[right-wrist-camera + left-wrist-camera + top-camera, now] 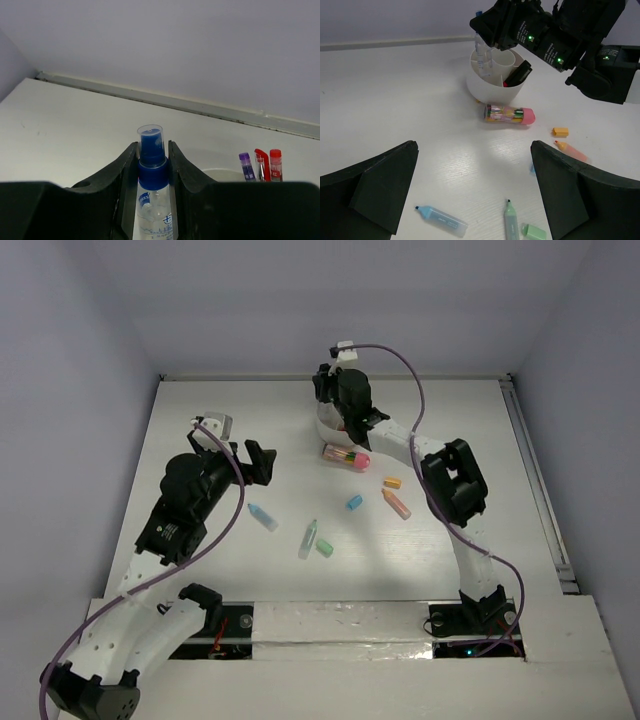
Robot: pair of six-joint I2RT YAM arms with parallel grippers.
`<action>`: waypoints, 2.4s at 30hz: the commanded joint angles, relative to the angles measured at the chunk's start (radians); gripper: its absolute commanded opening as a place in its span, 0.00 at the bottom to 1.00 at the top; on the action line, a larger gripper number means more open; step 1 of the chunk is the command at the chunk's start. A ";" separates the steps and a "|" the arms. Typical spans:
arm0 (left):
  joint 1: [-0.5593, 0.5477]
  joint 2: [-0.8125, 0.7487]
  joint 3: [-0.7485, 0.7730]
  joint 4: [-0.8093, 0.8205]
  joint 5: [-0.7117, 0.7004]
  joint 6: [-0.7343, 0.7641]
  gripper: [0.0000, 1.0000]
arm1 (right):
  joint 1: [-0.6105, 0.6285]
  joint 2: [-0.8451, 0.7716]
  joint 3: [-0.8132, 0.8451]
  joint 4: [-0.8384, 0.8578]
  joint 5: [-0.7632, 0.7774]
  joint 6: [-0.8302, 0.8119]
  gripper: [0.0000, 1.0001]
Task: Sort the stationery into containers
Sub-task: Place the stationery in the storage box, then pick up the stationery from the center of the board.
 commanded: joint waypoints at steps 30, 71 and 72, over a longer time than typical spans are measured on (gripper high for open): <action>0.034 0.003 0.012 0.050 0.051 -0.013 0.96 | 0.003 -0.227 -0.328 0.259 -0.073 -0.027 0.78; 0.034 0.006 0.009 0.075 0.115 -0.031 0.97 | -0.235 -0.238 -0.515 -0.427 -0.747 -0.251 0.95; 0.034 0.009 0.009 0.075 0.115 -0.031 0.97 | -0.235 -0.235 -0.520 -0.419 -0.761 -0.248 0.94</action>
